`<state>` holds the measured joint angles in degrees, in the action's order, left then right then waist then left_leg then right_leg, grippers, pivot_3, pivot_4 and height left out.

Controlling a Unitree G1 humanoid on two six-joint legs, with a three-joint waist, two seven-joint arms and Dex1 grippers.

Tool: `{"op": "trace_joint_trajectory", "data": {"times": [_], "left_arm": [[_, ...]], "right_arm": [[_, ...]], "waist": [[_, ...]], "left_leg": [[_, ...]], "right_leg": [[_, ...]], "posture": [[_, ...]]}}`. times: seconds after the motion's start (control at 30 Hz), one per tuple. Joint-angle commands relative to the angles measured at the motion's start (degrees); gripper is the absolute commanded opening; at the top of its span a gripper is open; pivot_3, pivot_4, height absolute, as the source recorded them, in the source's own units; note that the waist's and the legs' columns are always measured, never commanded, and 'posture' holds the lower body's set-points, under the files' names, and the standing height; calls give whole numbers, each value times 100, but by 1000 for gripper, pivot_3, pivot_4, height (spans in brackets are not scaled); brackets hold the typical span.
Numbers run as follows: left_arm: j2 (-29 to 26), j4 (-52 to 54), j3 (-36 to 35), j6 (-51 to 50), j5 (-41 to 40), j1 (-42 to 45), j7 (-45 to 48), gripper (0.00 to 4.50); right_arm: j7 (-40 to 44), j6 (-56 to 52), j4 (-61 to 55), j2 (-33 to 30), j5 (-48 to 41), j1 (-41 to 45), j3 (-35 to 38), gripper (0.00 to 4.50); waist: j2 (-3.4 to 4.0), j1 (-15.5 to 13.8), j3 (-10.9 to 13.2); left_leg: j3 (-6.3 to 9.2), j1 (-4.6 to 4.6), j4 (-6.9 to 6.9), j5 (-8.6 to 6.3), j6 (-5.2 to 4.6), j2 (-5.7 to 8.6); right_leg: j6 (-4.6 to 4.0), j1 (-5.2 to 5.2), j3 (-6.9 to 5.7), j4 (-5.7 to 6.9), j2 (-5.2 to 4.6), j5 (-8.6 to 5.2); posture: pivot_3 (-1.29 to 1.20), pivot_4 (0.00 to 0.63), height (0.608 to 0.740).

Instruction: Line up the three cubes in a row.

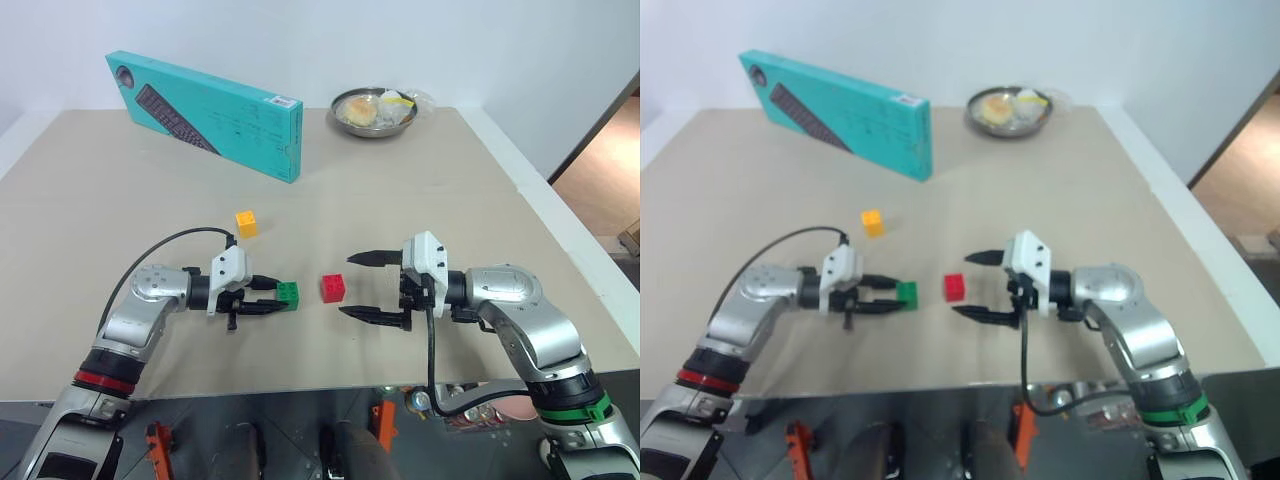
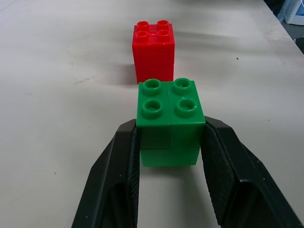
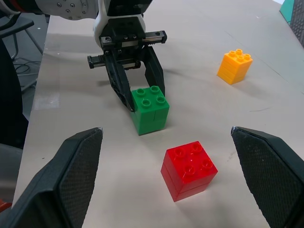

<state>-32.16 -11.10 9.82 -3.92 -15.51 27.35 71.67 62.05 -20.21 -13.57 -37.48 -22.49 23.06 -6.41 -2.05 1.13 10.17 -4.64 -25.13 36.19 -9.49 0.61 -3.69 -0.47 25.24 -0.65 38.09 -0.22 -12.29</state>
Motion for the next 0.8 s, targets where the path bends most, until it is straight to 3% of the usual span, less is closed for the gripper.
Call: {"op": "trace_joint_trajectory", "data": {"times": [0.03,0.33,0.4,0.6,0.8], "left_arm": [[58,-13,-59,134,27,97,-36,1260],[79,-120,-2,233,122,93,85,1260],[81,-145,-36,274,130,134,88,2321],[0,-7,-298,179,43,252,-35,4452],[-236,695,-905,-625,-418,-67,-530,4452]], "right_arm": [[-19,2,-256,-70,-116,29,186,4500],[-8,-24,-232,-93,-129,54,167,4500],[-8,-31,-229,-88,-129,59,159,4500],[-16,-40,-198,-67,-115,100,135,4500],[-30,-8,-163,-44,-92,112,126,4500]], "waist": [[0,0,0],[0,0,0],[0,0,0],[0,-1,0],[0,8,0]], "left_leg": [[0,0,0,0,0,0],[2,0,0,0,0,0],[1,0,0,0,0,0],[2,-1,2,0,0,0],[3,0,0,0,0,-4]], "right_leg": [[0,0,0,0,0,0],[2,-1,-1,1,2,1],[2,-1,0,1,2,2],[3,-1,-1,1,2,2],[2,0,-1,2,5,2]], "posture": [[0,150,740],[0,150,740],[0,150,740],[0,150,740],[0,150,740]]}}
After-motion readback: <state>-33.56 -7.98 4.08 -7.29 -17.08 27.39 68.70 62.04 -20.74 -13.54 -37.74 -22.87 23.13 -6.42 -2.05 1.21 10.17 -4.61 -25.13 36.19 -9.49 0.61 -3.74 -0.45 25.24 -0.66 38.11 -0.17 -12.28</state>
